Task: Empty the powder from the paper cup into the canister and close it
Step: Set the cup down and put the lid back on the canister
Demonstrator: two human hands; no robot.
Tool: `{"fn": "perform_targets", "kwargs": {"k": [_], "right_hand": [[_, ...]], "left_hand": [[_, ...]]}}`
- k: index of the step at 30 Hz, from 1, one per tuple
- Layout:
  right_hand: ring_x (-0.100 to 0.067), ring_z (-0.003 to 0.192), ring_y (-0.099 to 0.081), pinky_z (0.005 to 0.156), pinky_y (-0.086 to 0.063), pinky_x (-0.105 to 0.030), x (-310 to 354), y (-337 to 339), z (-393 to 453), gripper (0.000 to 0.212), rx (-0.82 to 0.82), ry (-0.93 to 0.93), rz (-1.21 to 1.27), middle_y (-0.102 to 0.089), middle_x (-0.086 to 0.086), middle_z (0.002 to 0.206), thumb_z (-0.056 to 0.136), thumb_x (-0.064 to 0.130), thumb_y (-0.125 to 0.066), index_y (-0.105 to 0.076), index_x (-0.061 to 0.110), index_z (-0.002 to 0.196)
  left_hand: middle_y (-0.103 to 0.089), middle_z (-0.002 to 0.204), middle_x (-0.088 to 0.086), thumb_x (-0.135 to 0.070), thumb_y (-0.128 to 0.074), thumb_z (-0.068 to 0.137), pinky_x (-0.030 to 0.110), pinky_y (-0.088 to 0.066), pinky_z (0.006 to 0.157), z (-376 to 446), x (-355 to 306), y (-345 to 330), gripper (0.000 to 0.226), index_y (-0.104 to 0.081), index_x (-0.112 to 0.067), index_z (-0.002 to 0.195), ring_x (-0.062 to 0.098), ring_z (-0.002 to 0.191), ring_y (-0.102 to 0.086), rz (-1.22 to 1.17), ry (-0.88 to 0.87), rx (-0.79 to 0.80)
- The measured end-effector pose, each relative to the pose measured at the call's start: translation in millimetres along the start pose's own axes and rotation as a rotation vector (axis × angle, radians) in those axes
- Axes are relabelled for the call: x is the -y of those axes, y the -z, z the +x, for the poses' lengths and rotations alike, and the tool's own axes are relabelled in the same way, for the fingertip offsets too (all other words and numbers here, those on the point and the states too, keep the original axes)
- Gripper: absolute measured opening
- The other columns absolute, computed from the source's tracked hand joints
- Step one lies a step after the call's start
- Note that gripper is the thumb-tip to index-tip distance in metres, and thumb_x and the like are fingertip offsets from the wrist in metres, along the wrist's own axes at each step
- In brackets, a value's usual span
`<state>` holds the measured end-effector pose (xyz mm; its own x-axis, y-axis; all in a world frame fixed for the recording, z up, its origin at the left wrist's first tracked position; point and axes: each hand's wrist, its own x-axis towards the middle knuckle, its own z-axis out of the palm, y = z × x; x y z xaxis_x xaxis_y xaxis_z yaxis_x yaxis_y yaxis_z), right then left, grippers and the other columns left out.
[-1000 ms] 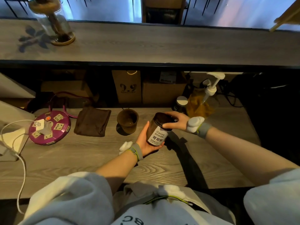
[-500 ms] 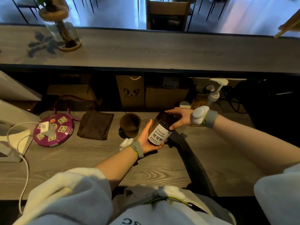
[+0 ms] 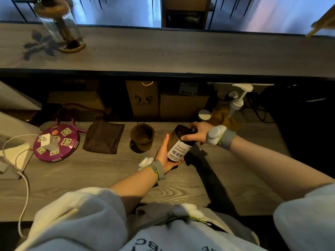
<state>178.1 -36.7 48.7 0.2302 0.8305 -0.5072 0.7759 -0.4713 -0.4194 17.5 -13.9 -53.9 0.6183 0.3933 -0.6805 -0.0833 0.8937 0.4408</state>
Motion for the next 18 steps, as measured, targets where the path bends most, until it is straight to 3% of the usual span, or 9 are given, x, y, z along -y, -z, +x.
{"fn": "perform_targets", "kwargs": {"k": [2, 4, 8, 12, 18], "right_hand": [[-0.022, 0.097, -0.062, 0.077, -0.052, -0.031, 2, 3, 0, 0.079, -0.016, -0.010, 0.003, -0.062, -0.002, 0.108, 0.066, 0.071, -0.062, -0.052, 0.015, 0.121], [-0.022, 0.112, -0.058, 0.092, -0.049, -0.033, 2, 9, -1, 0.080, 0.029, 0.039, 0.014, -0.059, -0.001, 0.125, 0.070, 0.067, -0.063, -0.048, 0.018, 0.131], [-0.021, 0.136, -0.039, 0.113, -0.034, -0.041, -2, 19, -7, 0.091, 0.159, 0.184, 0.065, -0.039, -0.002, 0.149, 0.075, 0.037, -0.074, -0.022, 0.024, 0.148], [-0.023, 0.137, -0.037, 0.114, -0.032, -0.044, 4, 23, -5, 0.095, 0.246, 0.213, -0.007, -0.038, -0.001, 0.150, 0.073, 0.027, -0.077, -0.018, 0.031, 0.148], [-0.023, 0.131, -0.040, 0.106, -0.039, -0.036, 18, 26, 0, 0.093, 0.263, 0.345, -0.265, -0.039, -0.003, 0.140, 0.067, 0.035, -0.081, -0.029, 0.024, 0.144]], "left_hand": [[-0.070, 0.094, 0.014, -0.073, -0.044, 0.077, 0.032, -0.050, 0.065, -1, -3, -1, 0.073, -0.067, -0.013, 0.111, 0.025, 0.080, -0.062, -0.010, 0.010, 0.008], [-0.067, 0.099, 0.016, -0.074, -0.044, 0.076, 0.032, -0.049, 0.067, -4, -10, 3, 0.074, -0.066, -0.012, 0.110, 0.026, 0.083, -0.061, -0.020, 0.017, 0.028], [-0.060, 0.116, 0.017, -0.073, -0.047, 0.074, 0.032, -0.051, 0.067, -6, -22, 13, 0.081, -0.058, -0.013, 0.126, 0.027, 0.094, -0.059, 0.009, 0.075, 0.057], [-0.061, 0.112, 0.016, -0.075, -0.051, 0.070, 0.031, -0.051, 0.066, -8, -23, 18, 0.083, -0.057, -0.014, 0.126, 0.028, 0.092, -0.059, 0.033, 0.183, 0.115], [-0.067, 0.096, 0.014, -0.073, -0.046, 0.074, 0.027, -0.049, 0.061, -13, -19, 17, 0.069, -0.064, -0.015, 0.106, 0.026, 0.084, -0.060, 0.061, 0.208, 0.129]]}}
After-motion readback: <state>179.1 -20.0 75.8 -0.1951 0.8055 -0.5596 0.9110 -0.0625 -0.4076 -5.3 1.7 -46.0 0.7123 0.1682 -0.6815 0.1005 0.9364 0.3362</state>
